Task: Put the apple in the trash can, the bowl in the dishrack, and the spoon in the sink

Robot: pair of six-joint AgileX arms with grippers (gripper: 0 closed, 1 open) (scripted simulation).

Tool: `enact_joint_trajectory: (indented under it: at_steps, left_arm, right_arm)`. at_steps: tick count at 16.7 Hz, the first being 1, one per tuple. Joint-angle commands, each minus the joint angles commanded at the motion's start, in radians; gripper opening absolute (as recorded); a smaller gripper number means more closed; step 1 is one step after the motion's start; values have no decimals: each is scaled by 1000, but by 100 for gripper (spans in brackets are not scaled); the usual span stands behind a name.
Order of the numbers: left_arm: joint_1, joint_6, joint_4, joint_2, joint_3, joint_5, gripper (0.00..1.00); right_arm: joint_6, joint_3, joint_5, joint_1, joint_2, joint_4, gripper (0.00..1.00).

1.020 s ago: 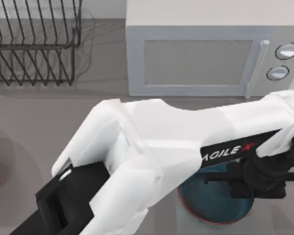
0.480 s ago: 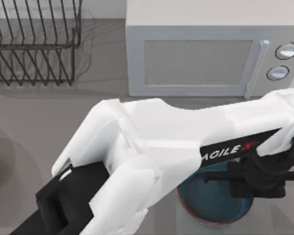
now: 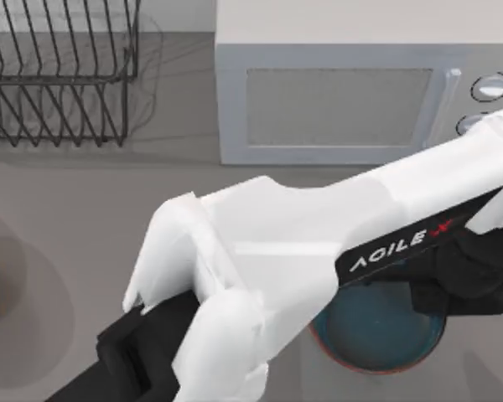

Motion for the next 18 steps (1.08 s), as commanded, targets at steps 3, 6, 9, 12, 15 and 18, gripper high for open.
enact_joint_trajectory:
  at_steps: [3,6,9,12,15,18]
  left_arm:
    - [1,4,-127,30,180,0,0]
    - [3,8,-211,44,292,0,0]
    - [3,9,-228,46,314,0,0]
    - [4,10,-226,42,313,-1,0]
    - [35,68,-169,-19,293,7,0]
    - [134,209,-24,-174,245,23,0]
  right_arm:
    - [0,0,0,0,0,0,100]
    - [0,0,0,0,0,0,100]
    - [0,0,0,0,0,0,100]
    - [0,0,0,0,0,0,100]
    - [0,0,0,0,0,0,100]
    - [0,0,0,0,0,0,100]
